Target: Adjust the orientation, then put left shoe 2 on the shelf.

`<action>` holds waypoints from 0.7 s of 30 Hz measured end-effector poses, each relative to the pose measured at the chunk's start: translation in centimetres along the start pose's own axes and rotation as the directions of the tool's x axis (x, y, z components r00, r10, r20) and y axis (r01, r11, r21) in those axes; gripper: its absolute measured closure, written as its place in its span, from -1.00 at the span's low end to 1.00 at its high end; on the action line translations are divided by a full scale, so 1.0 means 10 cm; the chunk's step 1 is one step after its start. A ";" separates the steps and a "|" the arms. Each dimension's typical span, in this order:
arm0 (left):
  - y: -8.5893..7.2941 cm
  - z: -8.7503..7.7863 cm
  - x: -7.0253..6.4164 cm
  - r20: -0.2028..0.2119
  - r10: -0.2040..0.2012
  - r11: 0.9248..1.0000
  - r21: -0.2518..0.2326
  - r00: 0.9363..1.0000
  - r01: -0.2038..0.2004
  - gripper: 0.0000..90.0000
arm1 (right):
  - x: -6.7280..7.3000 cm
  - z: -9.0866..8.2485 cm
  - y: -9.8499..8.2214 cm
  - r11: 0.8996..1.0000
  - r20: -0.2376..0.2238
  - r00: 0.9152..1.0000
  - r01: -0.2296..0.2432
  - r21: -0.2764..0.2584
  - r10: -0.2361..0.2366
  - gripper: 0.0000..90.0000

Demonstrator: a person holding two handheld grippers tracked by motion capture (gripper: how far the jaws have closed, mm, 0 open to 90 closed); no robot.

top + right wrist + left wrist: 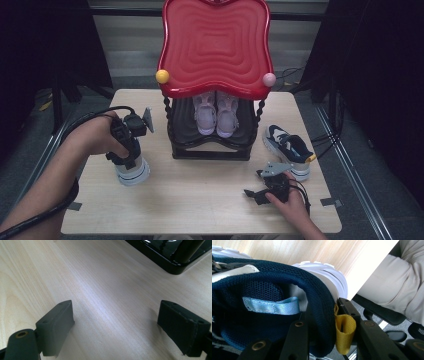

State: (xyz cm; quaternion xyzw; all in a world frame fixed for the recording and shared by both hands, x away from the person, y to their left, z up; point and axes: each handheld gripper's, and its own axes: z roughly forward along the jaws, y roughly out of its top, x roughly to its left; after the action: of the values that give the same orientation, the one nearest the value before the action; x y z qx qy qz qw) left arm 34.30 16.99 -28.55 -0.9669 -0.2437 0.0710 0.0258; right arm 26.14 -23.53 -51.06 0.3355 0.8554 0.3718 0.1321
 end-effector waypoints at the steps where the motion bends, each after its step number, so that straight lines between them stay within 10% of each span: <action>1: 0.00 -0.02 0.00 0.000 -0.002 1.000 -0.007 1.000 0.002 0.58 | 0.00 0.00 0.00 1.000 0.000 1.000 0.000 0.000 0.000 -0.72; 21: 0.02 -0.41 -0.02 -0.007 -0.002 1.000 -0.017 1.000 0.002 0.58 | 0.00 0.00 0.00 1.000 -0.002 1.000 0.001 0.003 -0.001 -0.72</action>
State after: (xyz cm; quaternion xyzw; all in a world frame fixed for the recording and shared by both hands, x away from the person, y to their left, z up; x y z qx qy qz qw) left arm 34.88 16.63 -24.49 -0.9671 -0.2451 0.0656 0.0185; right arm 26.13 -23.54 -51.07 0.3351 0.8563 0.3706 0.1309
